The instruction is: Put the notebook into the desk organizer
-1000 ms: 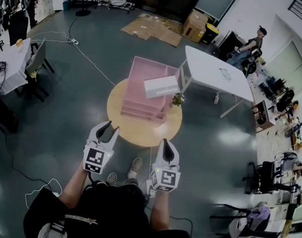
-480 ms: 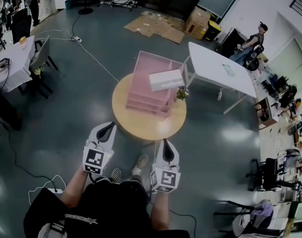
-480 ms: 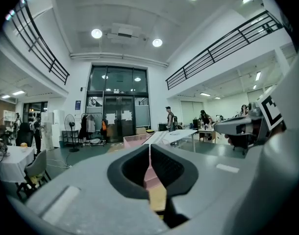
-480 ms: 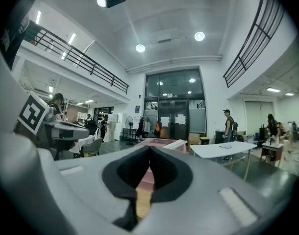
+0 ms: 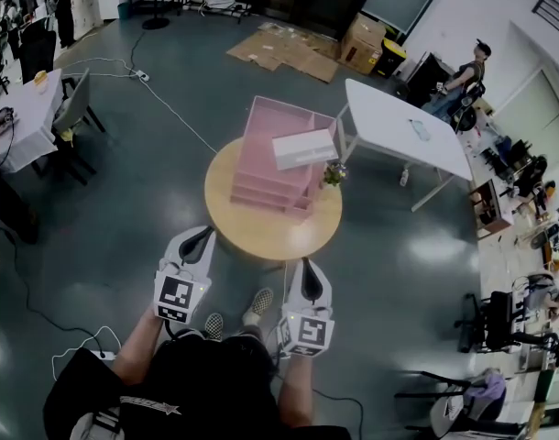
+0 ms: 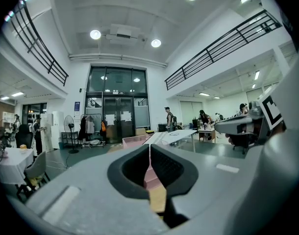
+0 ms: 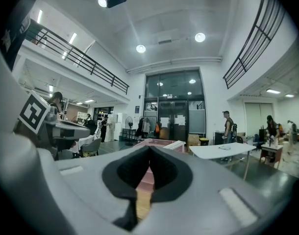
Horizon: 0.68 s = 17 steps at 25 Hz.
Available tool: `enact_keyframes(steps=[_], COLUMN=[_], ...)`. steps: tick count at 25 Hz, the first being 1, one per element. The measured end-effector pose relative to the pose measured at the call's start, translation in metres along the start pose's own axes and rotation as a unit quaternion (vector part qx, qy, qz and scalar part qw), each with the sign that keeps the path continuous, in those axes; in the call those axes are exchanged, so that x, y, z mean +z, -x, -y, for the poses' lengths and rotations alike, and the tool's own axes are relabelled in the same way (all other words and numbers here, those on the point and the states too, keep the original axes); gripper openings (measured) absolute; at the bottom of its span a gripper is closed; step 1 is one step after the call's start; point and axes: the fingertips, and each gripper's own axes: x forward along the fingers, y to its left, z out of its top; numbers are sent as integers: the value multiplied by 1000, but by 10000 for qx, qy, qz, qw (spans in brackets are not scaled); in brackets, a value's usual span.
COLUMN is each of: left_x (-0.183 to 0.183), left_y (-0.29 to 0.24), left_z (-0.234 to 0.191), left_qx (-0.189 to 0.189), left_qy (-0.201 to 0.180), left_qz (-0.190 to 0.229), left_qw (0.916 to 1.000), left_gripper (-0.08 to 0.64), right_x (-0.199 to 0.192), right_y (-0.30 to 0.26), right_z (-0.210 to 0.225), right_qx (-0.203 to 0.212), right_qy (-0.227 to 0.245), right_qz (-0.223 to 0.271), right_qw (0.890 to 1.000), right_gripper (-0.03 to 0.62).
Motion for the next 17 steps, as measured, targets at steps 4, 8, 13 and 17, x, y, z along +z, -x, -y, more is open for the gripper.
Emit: enact_keyframes(steps=[4, 8, 13, 17], left_x=[0, 0, 2, 4], left_y=[-3, -5, -7, -12], left_z=[2, 2, 3, 0], left_qx=[-24, -21, -36, -41], left_qy=[-5, -34, -46, -50], left_qz=[6, -18, 4, 16], left_qw=[10000, 10000, 10000, 10000], left_gripper=[17, 17, 15, 14], right_x=[-1, -2, -2, -1], right_y=[-1, -2, -2, -7], right_z=[1, 3, 5, 5], right_qx=[1, -3, -17, -13], right_qy=[2, -20, -12, 8], right_qz=[-7, -28, -18, -35], right_qw=[10000, 10000, 10000, 10000], right_gripper=[5, 5, 5, 5])
